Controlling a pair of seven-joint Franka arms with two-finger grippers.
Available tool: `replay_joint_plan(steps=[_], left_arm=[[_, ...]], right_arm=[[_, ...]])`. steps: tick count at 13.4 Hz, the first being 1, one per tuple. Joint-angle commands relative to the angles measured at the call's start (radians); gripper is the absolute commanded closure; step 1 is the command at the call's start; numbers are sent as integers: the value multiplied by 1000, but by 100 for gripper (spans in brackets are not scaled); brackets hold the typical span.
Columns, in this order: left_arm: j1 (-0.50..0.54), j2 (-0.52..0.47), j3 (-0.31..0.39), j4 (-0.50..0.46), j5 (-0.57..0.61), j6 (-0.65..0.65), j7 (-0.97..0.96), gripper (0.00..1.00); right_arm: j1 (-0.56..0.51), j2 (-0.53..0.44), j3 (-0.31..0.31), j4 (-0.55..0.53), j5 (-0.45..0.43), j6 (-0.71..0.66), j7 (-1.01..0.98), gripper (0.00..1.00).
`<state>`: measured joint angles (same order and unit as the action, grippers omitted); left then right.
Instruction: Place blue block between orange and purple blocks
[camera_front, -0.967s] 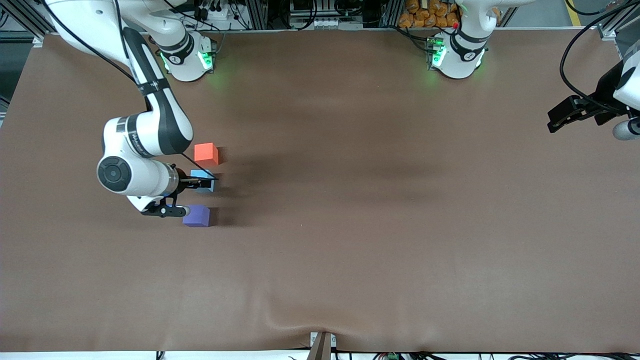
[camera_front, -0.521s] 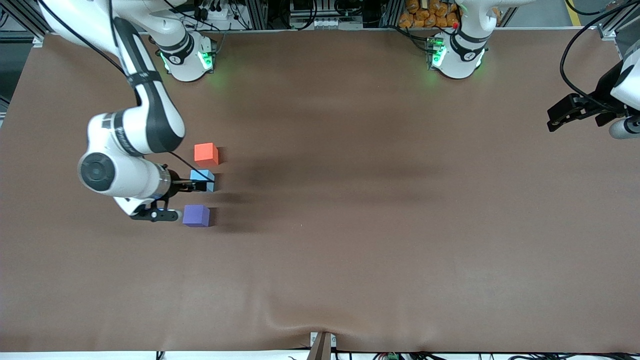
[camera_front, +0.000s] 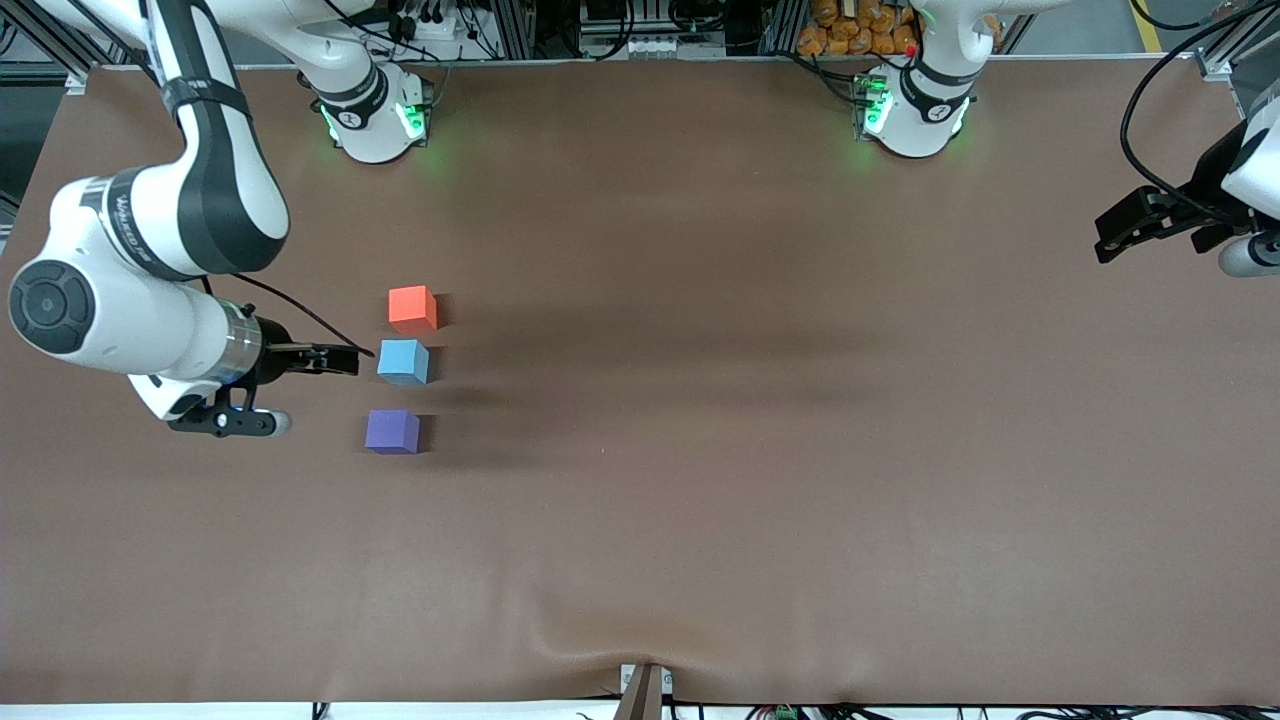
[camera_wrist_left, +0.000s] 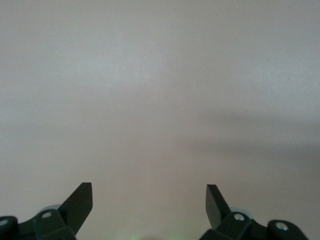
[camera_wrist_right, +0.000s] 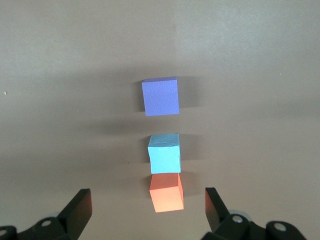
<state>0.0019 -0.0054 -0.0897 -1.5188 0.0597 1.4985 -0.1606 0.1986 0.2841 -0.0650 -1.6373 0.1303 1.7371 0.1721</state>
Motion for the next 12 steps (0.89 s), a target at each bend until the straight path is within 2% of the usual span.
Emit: replay_joint_plan(steps=[1, 6, 9, 12], left_arm=[[7, -2, -5, 12, -15, -4, 13, 0], [7, -2, -5, 12, -15, -3, 13, 0], [7, -4, -5, 12, -15, 0, 15, 0], [7, -5, -5, 11, -15, 5, 15, 0]], right_arm=[[-33, -64, 10, -9, 8, -24, -11, 0], [-103, -157, 10, -19, 8, -114, -98, 0], [-162, -250, 10, -65, 0, -177, -158, 0], [-163, -275, 8, -64, -6, -223, -158, 0]])
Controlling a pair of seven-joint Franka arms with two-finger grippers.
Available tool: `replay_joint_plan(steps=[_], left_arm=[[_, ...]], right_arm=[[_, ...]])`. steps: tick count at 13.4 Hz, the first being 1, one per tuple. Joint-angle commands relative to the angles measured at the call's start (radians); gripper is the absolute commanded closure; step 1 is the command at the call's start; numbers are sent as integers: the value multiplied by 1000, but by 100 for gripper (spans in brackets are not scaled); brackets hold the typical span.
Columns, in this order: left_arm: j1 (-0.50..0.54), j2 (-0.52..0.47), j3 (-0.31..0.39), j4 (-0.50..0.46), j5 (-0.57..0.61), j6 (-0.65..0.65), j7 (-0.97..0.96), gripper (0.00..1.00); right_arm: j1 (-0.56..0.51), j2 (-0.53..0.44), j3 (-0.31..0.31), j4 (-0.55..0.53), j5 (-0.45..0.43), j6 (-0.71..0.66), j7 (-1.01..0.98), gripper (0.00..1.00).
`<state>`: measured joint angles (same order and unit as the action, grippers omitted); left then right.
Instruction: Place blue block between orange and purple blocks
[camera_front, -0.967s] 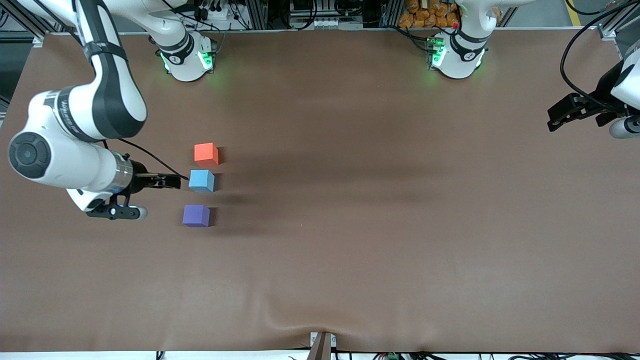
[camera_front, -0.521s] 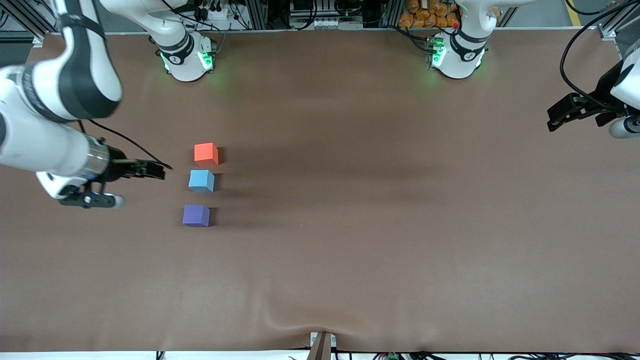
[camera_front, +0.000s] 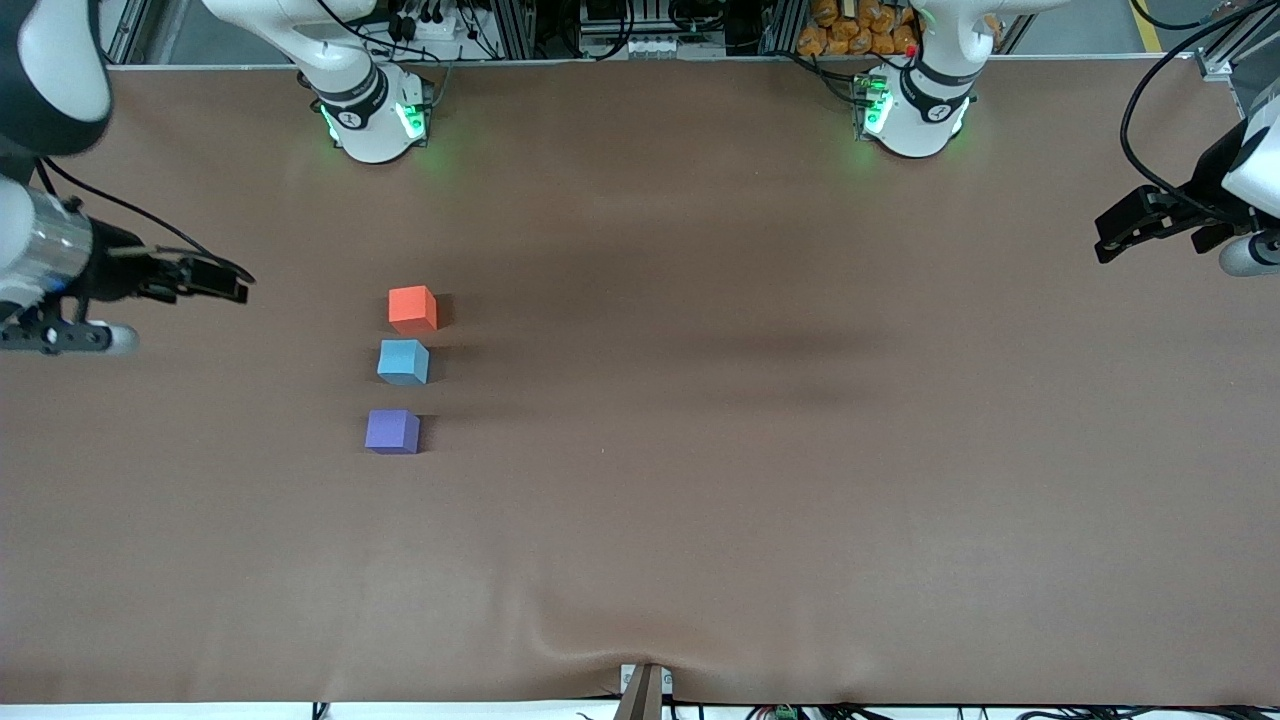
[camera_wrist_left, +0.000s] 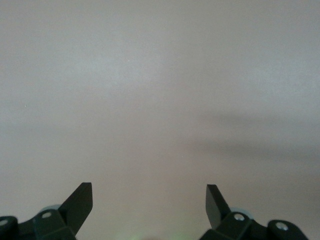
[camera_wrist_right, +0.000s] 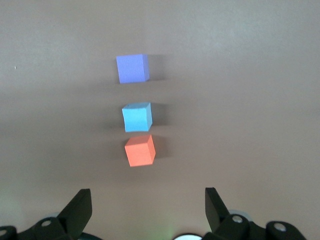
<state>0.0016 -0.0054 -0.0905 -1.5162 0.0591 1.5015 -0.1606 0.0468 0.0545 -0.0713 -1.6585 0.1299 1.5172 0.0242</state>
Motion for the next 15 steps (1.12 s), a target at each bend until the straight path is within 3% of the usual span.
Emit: replay_joint_plan(steps=[1, 15], left_arm=[[8, -7, -5, 8, -16, 2, 15, 0], [8, -7, -5, 5, -16, 3, 15, 0]], right_arm=[[-12, -47, 15, -41, -7, -8, -10, 0], [-45, -179, 18, -9, -121, -84, -27, 0]])
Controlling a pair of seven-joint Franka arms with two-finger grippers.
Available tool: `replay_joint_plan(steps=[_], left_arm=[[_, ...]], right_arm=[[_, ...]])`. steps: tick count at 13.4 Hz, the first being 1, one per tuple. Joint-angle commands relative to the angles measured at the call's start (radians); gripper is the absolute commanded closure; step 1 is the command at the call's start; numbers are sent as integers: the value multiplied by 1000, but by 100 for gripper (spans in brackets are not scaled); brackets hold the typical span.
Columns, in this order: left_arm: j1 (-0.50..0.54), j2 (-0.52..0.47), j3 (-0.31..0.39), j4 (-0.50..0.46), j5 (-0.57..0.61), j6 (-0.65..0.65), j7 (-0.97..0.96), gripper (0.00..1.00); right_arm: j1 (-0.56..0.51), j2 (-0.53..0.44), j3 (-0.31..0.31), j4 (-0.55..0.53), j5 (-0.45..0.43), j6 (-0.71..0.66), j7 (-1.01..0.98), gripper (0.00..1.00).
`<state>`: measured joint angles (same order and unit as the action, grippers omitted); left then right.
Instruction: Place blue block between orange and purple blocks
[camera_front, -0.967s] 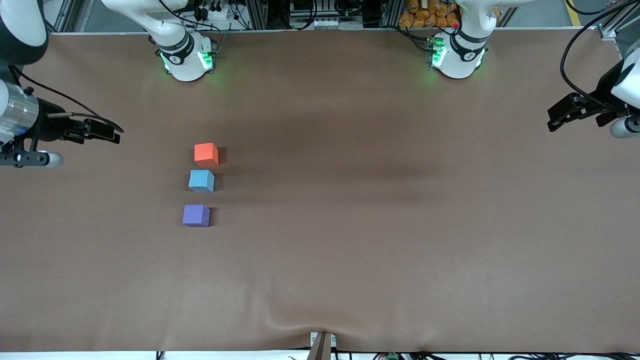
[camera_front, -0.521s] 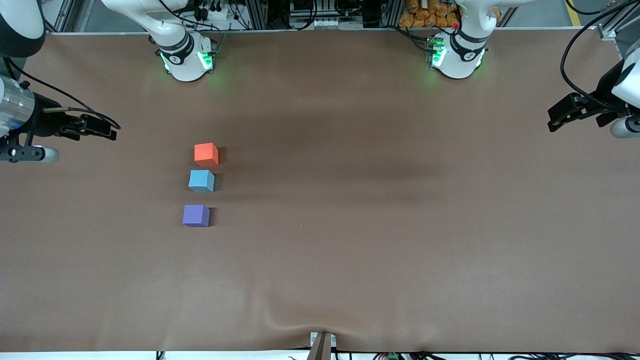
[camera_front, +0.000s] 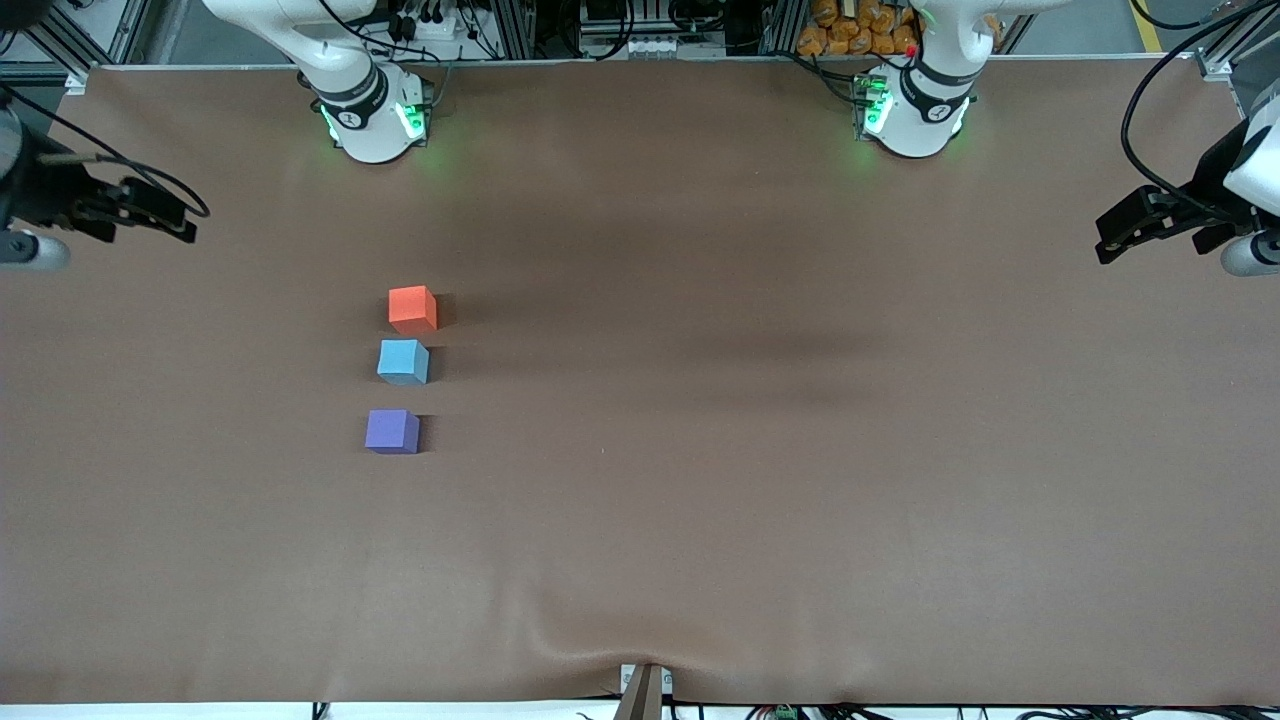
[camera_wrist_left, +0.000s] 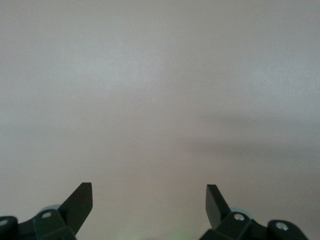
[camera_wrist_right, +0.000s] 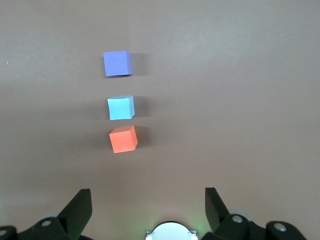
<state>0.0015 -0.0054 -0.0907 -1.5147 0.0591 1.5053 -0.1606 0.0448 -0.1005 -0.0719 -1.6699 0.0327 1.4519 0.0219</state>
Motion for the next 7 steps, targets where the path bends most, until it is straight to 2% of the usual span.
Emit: replay_joint_plan(steps=[1, 7], left_arm=[[8, -7, -6, 2, -16, 0, 15, 0], [0, -8, -11, 5, -45, -2, 15, 0]], right_arm=[[-55, -21, 21, 30, -23, -34, -61, 0], [-60, -19, 12, 108, -23, -94, -66, 0]])
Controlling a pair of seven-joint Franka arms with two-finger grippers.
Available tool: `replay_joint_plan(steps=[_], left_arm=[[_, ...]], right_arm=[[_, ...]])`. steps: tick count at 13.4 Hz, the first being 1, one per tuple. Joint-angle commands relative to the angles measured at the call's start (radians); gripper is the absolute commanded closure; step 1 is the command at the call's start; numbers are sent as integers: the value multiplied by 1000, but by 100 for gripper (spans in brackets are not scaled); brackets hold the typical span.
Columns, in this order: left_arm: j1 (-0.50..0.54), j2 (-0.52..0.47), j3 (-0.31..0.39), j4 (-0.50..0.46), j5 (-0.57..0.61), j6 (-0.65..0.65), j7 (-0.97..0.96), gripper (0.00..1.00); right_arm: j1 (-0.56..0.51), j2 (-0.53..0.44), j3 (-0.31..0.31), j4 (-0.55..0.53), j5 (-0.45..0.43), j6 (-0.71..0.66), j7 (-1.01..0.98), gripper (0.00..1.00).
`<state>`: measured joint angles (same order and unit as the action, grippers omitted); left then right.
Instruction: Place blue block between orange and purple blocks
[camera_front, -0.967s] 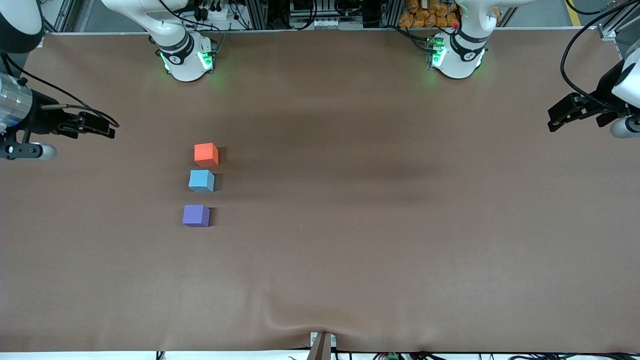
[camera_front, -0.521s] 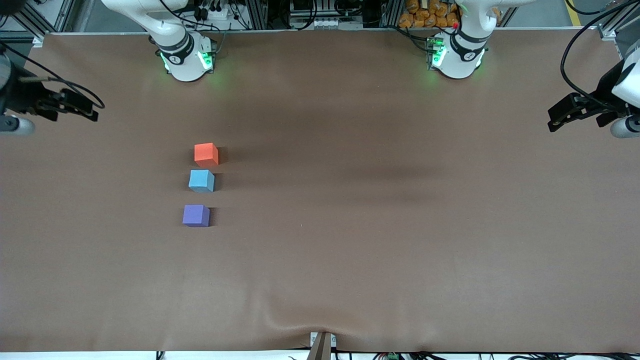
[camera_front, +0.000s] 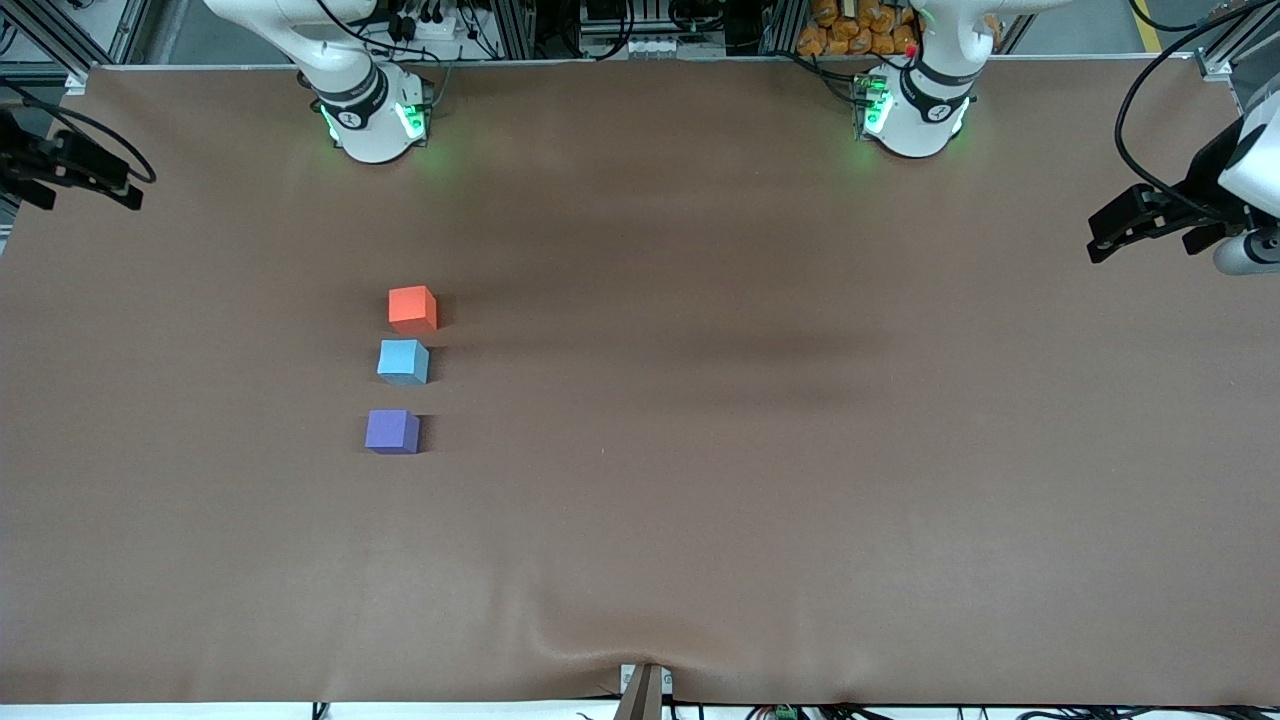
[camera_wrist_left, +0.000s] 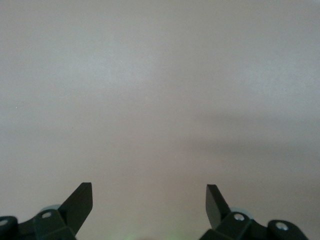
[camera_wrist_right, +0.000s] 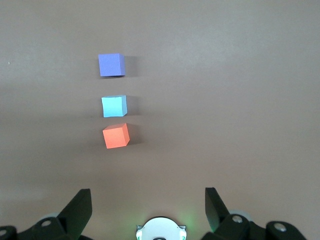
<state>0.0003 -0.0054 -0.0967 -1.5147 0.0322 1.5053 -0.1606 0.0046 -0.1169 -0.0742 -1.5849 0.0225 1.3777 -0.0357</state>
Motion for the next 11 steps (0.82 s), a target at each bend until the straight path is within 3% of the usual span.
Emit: replay_joint_plan(steps=[1, 11], left_arm=[[0, -7, -6, 8, -18, -2, 18, 0], [7, -7, -3, 13, -15, -4, 55, 0]], right_arm=[[-18, -1, 14, 23, -13, -17, -9, 0], [-14, 6, 17, 17, -13, -8, -4, 0]])
